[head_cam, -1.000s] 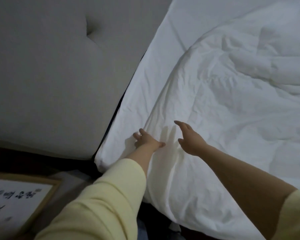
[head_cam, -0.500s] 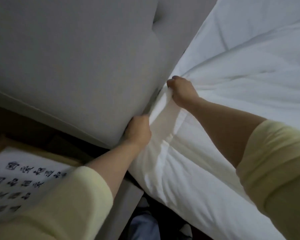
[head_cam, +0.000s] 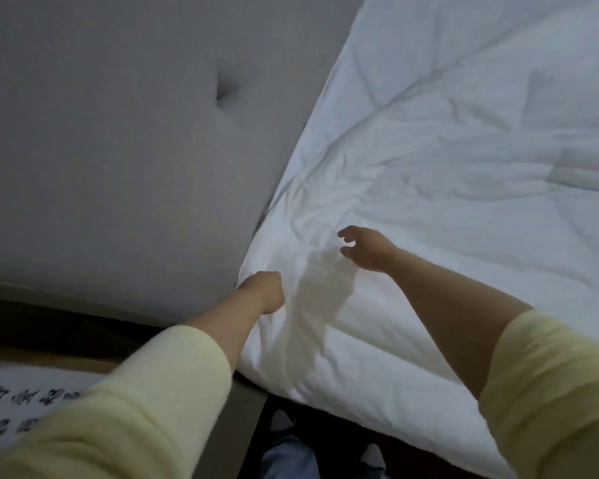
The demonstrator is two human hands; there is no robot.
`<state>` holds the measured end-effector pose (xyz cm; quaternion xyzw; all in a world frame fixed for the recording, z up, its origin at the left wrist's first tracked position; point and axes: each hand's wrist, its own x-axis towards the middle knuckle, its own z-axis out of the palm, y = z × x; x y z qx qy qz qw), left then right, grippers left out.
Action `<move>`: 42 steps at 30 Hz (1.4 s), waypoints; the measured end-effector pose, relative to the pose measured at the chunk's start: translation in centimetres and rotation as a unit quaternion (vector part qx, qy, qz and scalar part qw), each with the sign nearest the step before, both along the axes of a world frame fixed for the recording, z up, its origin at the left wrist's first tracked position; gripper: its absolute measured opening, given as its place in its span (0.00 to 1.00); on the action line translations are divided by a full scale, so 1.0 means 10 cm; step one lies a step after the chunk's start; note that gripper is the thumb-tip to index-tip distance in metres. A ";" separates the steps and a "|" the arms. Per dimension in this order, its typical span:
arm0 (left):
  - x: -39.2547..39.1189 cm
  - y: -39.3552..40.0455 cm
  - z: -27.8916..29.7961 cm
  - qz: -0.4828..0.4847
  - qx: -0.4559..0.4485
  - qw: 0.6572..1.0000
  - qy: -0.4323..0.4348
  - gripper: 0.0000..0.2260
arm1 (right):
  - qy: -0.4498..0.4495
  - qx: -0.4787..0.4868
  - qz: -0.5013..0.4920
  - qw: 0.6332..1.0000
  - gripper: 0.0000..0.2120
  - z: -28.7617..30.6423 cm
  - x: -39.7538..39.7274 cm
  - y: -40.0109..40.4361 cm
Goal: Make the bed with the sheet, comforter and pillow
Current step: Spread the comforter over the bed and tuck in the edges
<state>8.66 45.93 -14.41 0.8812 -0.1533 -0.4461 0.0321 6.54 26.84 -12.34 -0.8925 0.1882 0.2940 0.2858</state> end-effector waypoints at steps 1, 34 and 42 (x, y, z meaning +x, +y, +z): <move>-0.04 -0.13 0.12 -0.018 -0.011 1.000 -0.001 0.17 | 0.000 -0.002 -0.035 0.999 0.19 0.17 -0.15 -0.15; -7.27 -6.20 2.45 -0.239 -0.284 0.923 0.098 0.07 | -0.119 -0.042 -0.674 0.728 0.13 2.33 -9.52 -4.45; -8.24 -7.85 1.45 -0.299 -0.183 0.936 0.017 0.07 | -0.049 -0.064 -0.600 0.796 0.12 1.57 -10.35 -6.34</move>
